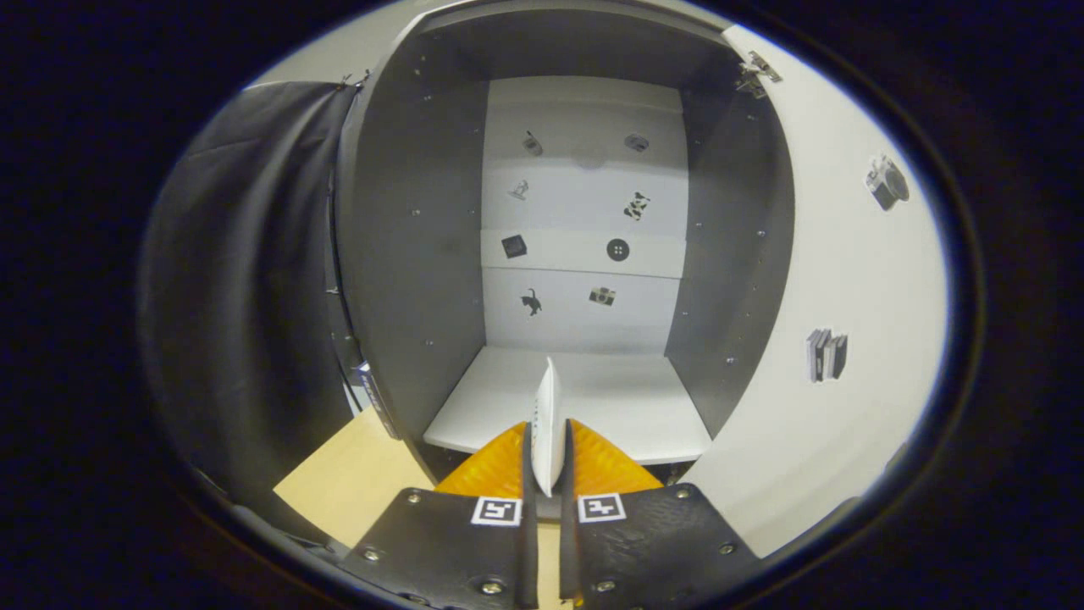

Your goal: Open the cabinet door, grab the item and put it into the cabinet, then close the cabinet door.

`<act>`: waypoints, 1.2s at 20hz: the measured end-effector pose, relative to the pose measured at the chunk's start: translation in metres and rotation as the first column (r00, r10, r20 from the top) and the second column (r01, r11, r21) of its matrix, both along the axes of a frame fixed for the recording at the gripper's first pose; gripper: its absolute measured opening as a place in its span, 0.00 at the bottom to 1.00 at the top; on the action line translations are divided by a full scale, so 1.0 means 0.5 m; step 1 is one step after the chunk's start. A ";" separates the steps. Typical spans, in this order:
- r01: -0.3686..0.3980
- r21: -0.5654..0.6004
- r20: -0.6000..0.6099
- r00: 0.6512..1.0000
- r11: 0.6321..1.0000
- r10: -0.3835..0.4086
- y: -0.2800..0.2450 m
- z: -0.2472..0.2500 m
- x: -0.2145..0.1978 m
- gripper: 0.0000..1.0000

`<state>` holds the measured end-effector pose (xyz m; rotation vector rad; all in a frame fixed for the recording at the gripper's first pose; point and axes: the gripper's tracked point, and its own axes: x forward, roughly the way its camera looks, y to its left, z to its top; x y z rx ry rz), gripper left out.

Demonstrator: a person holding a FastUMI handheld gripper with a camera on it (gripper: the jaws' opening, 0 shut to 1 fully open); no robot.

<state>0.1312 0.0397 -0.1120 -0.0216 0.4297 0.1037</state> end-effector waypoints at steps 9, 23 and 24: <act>0.033 -0.020 -0.090 0.995 0.999 -0.035 -0.019 -0.034 0.116 0.10; 0.045 -0.051 -0.387 0.920 0.998 -0.062 -0.045 -0.173 0.189 0.11; 0.051 -0.050 -0.393 0.917 0.997 -0.066 -0.045 -0.176 0.193 0.11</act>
